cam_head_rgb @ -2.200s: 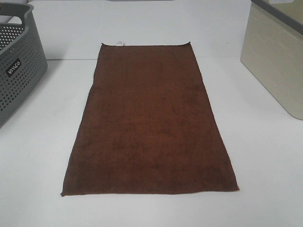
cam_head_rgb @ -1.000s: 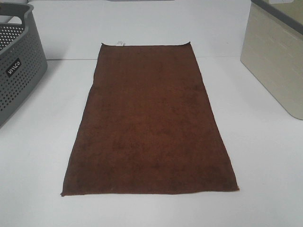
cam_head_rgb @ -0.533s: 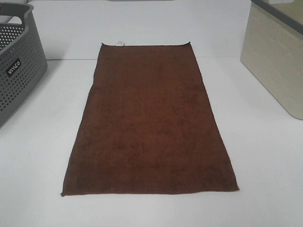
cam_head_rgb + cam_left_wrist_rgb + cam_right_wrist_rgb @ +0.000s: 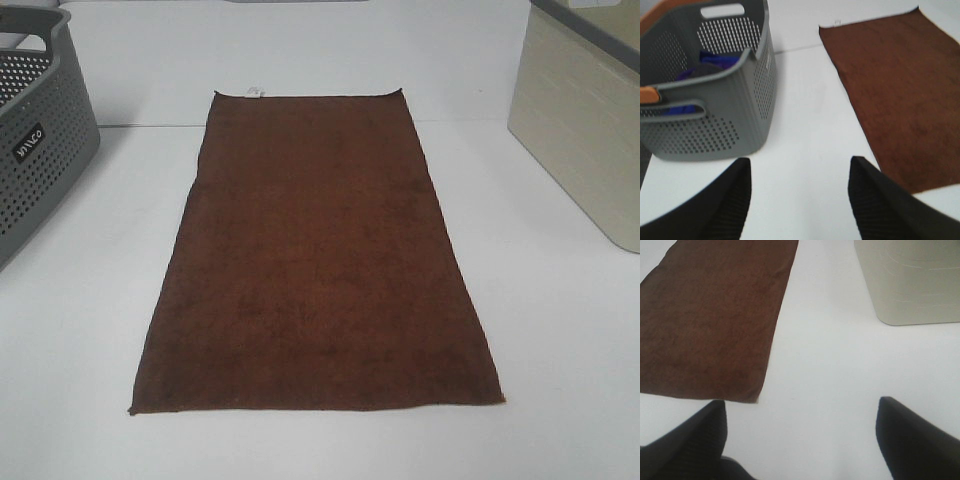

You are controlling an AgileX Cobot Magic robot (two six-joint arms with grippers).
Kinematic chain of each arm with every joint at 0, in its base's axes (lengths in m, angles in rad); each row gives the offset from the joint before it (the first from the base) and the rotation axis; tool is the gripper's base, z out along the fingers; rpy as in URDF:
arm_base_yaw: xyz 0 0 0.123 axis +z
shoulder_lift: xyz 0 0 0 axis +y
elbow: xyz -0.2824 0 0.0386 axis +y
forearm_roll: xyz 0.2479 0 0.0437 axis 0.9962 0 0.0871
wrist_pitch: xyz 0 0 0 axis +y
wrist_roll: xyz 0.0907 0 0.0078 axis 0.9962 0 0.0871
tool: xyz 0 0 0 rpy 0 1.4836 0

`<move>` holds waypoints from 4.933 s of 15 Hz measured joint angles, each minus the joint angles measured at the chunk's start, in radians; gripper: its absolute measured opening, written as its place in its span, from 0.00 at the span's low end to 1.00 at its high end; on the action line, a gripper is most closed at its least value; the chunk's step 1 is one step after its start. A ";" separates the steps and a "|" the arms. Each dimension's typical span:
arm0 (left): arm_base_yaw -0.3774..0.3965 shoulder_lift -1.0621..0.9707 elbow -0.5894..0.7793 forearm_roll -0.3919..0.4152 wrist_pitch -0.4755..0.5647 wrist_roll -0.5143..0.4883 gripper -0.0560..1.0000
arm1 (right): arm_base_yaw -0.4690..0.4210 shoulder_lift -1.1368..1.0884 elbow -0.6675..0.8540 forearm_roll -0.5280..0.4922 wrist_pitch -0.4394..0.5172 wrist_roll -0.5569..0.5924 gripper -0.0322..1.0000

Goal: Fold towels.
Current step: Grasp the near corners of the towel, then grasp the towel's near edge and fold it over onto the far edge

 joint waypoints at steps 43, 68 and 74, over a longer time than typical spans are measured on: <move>-0.113 1.988 -0.124 -1.564 -0.294 1.215 0.18 | 0.106 1.839 -0.187 1.047 -0.506 -0.786 0.41; -0.113 1.669 0.044 -1.199 -0.299 0.863 0.05 | 0.106 1.534 0.018 0.906 -0.476 -0.538 0.03; -0.113 1.731 -0.330 -0.922 -0.295 0.509 0.05 | 0.106 1.623 -0.359 0.860 -0.429 -0.459 0.03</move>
